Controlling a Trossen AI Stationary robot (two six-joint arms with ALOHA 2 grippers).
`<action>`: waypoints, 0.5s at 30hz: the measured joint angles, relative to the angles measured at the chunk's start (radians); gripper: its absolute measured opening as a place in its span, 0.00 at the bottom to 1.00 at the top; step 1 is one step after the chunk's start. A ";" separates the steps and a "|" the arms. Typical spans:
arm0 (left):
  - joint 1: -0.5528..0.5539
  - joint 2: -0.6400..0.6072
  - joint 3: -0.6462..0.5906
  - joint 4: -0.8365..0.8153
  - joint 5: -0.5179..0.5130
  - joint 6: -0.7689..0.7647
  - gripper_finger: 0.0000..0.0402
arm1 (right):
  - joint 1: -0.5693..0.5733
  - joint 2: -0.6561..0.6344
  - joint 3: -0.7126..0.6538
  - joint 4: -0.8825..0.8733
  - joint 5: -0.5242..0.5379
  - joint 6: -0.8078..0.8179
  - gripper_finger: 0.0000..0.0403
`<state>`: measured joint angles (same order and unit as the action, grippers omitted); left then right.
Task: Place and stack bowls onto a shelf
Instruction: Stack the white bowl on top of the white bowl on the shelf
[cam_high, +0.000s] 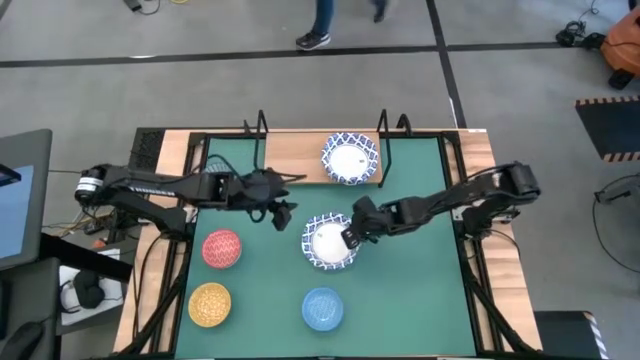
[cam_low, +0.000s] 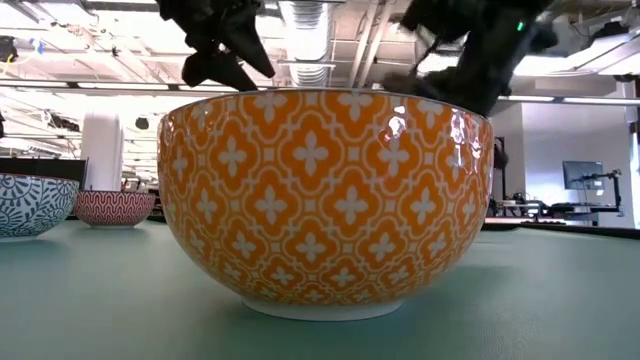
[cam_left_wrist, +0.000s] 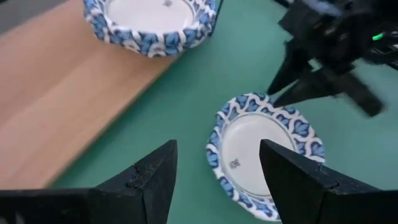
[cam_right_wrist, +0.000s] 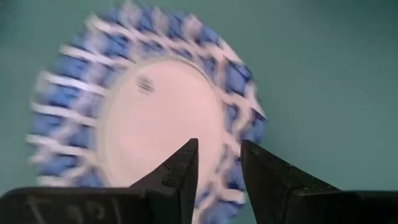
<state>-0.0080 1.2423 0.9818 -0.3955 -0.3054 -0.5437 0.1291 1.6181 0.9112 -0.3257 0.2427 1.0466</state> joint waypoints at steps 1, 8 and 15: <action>-0.008 0.000 -0.003 -0.009 -0.007 -0.009 0.53 | -0.004 0.022 0.000 0.013 -0.010 0.000 0.36; -0.057 -0.001 -0.004 -0.024 -0.070 -0.048 0.53 | 0.005 0.088 0.001 0.011 -0.018 0.024 0.36; -0.069 -0.001 -0.004 -0.037 -0.076 -0.053 0.53 | 0.025 0.054 0.002 0.015 -0.016 0.027 0.33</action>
<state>-0.0769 1.2411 0.9783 -0.4328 -0.3817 -0.5972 0.1539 1.6722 0.9131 -0.3107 0.2266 1.0733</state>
